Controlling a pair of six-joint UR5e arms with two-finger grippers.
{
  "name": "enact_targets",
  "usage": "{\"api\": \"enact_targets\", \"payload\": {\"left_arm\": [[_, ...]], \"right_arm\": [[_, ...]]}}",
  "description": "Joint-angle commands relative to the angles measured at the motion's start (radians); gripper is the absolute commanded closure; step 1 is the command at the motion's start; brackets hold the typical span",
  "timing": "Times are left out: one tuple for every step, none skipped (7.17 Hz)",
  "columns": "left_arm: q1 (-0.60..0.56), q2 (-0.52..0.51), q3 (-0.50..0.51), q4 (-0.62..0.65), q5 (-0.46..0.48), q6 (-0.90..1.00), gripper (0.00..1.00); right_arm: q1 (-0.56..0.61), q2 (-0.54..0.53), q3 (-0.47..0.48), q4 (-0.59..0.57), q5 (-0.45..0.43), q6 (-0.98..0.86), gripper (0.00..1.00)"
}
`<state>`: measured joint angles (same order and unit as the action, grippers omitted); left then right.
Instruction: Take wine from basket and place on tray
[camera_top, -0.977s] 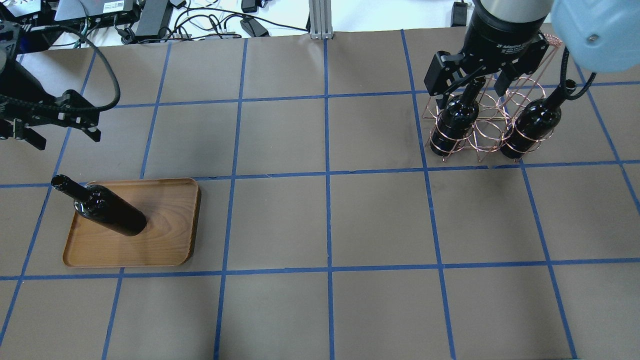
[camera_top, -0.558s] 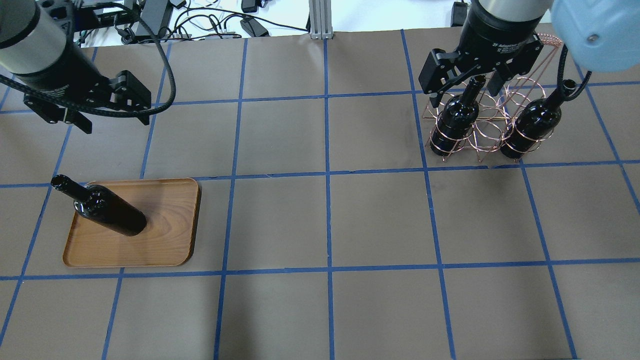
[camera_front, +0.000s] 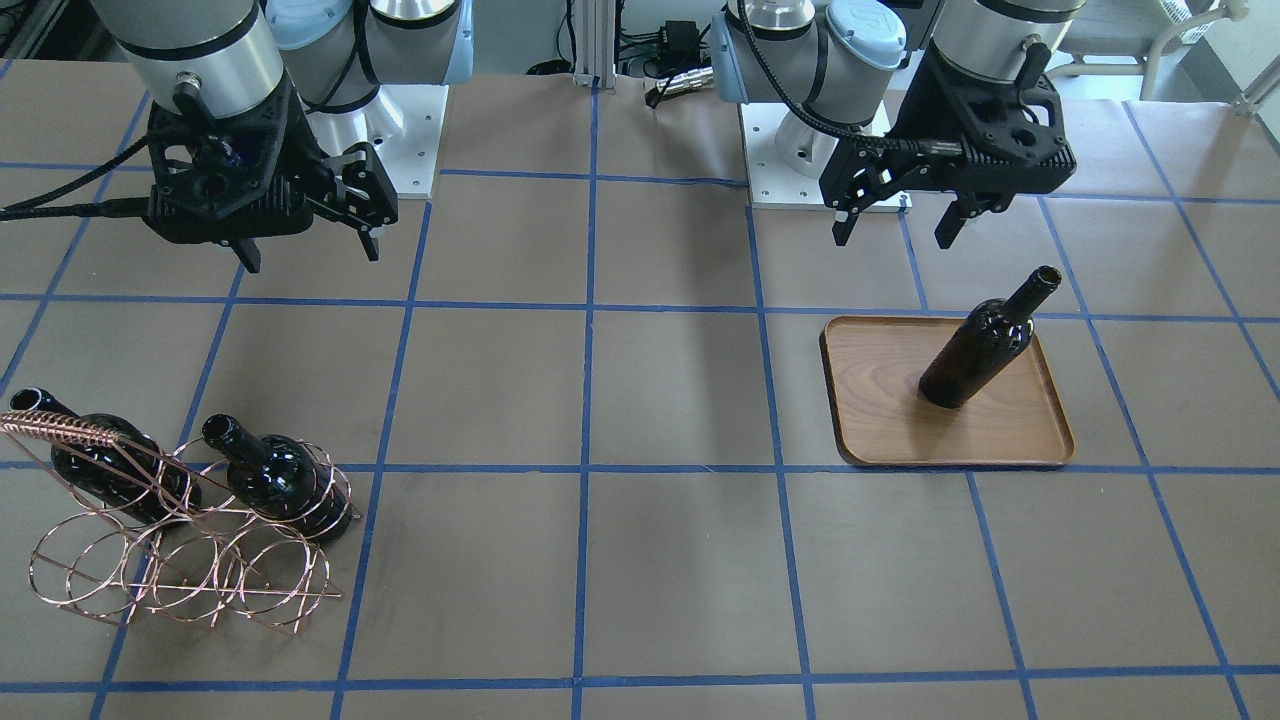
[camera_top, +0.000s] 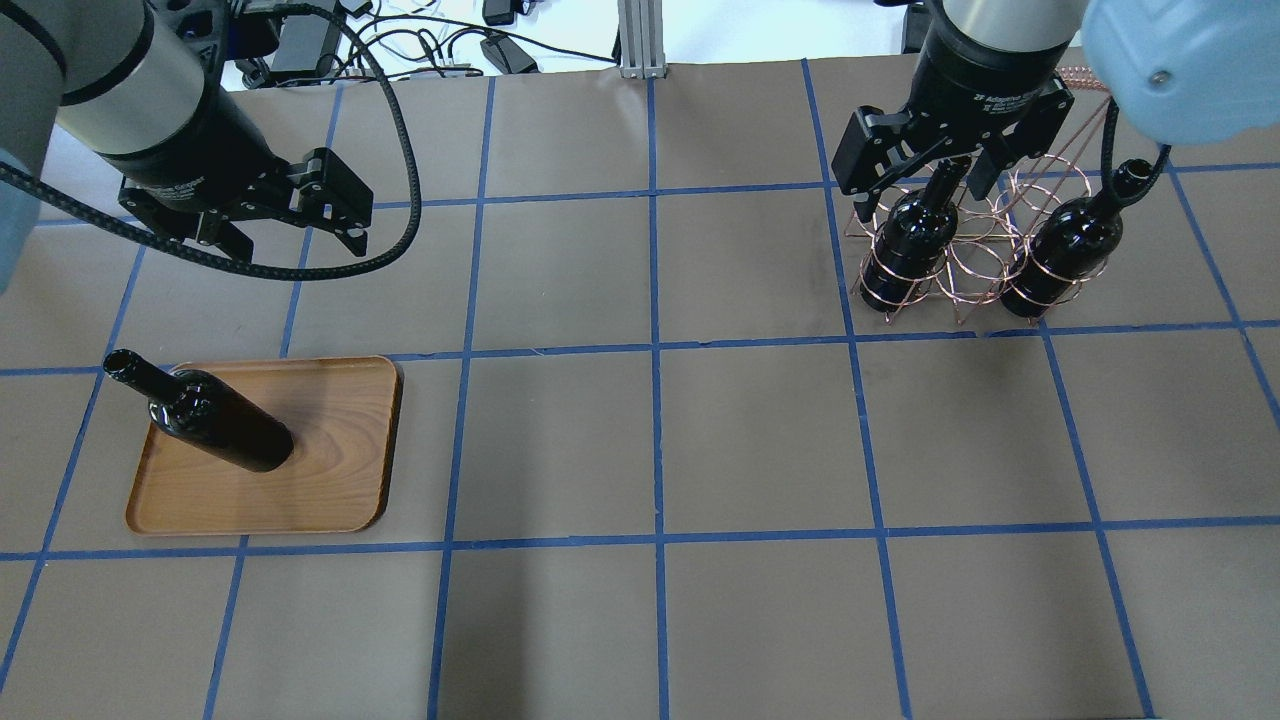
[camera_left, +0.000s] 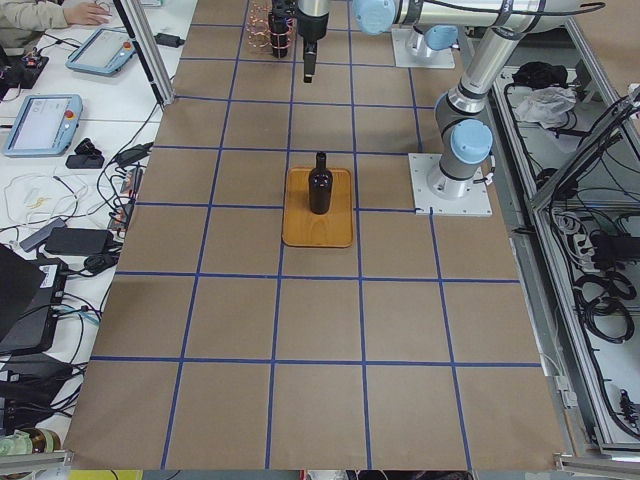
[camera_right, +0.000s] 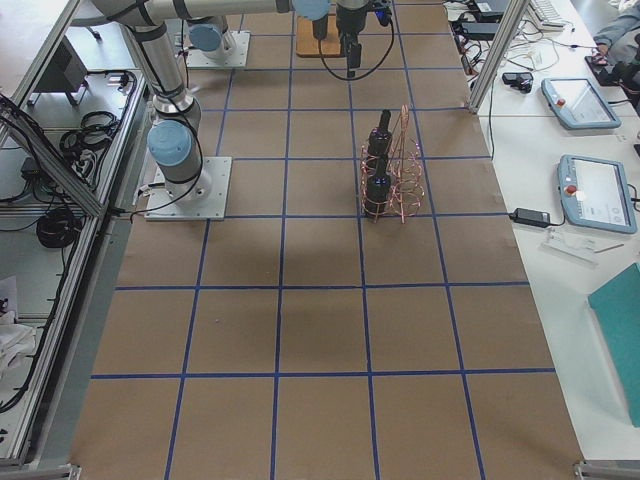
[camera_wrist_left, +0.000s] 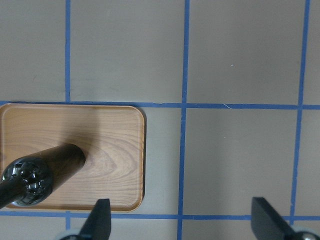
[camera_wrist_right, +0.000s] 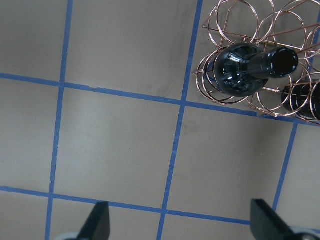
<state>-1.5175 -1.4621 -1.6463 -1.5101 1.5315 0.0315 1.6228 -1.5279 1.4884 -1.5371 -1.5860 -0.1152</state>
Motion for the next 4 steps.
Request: {"api": "enact_targets", "payload": {"left_arm": [[-0.001, 0.016, -0.009, -0.03, -0.011, 0.001, 0.0], [0.0, 0.016, -0.01, -0.033, -0.011, 0.001, 0.0], [-0.001, 0.019, -0.01, -0.038, -0.011, 0.001, 0.0], [0.0, 0.023, -0.01, -0.045, -0.011, 0.001, 0.0]], "right_arm": [[-0.001, -0.006, 0.001, 0.0, -0.005, -0.007, 0.0], [0.0, 0.0, 0.001, -0.002, 0.003, 0.0, 0.0], [0.0, -0.003, 0.001, 0.002, 0.004, 0.003, 0.0], [-0.001, -0.006, 0.001, 0.0, 0.0, 0.002, 0.0]]}}
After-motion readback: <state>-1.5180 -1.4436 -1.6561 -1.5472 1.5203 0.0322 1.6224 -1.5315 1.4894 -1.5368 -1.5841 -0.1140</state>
